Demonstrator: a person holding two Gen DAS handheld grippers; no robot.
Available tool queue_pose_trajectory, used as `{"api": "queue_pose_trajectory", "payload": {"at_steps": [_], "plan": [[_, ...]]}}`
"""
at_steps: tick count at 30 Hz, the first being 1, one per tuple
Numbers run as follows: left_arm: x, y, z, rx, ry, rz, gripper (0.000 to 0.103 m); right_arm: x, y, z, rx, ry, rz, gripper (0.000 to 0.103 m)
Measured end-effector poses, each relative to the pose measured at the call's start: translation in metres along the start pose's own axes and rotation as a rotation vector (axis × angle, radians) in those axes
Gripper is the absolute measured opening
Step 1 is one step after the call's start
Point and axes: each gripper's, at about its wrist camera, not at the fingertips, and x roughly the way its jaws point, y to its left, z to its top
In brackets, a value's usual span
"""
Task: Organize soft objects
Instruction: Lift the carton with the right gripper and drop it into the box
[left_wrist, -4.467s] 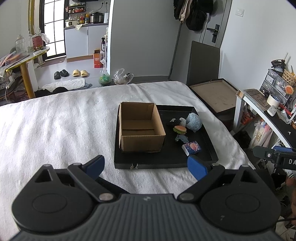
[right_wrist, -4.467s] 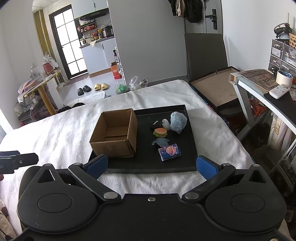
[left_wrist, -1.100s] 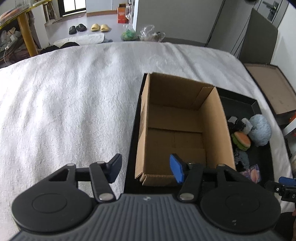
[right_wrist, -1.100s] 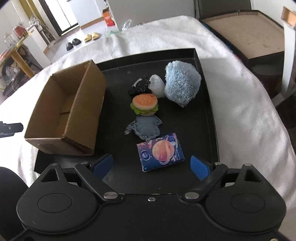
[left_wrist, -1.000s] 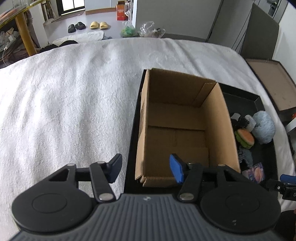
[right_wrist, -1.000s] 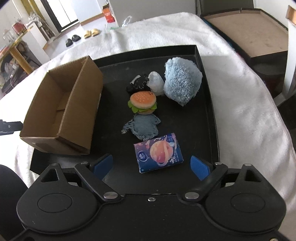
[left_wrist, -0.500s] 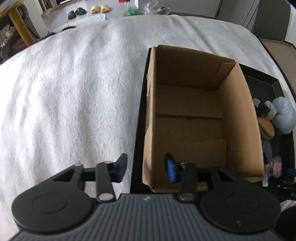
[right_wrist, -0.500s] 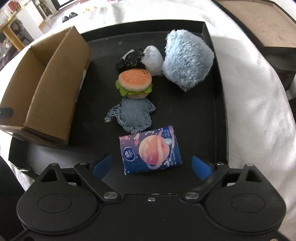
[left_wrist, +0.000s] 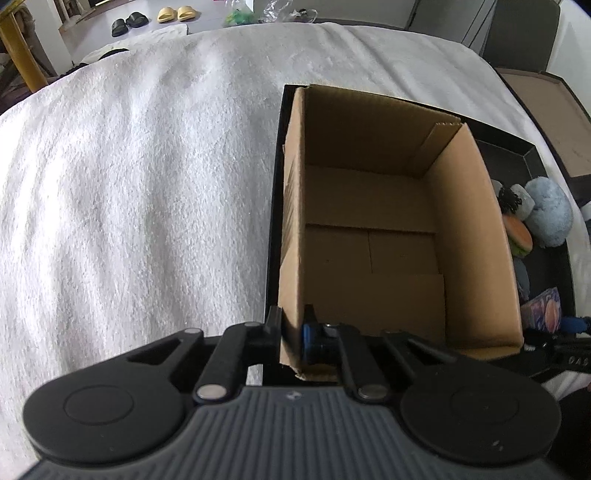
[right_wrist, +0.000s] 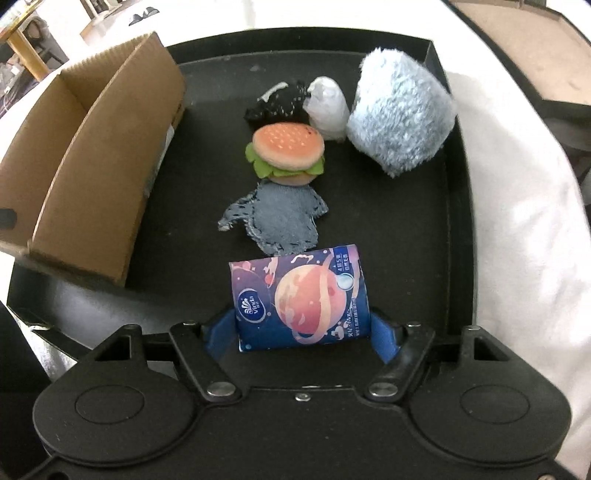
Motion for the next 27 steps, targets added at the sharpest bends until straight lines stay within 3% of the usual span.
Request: {"api": "queue_pose_trajectory", "payload": {"at_steps": [17, 27], "plan": [[-0.007, 0.003, -0.016, 0.019, 0.058, -0.033, 0.011, -0.086, 0.044, 0.023, -0.027, -0.165, 0.001, 0.072], [-0.01, 0.007, -0.019, 0.003, 0.06, -0.053, 0.011, -0.1, 0.079, 0.044, -0.083, -0.221, 0.016, 0.072]]}}
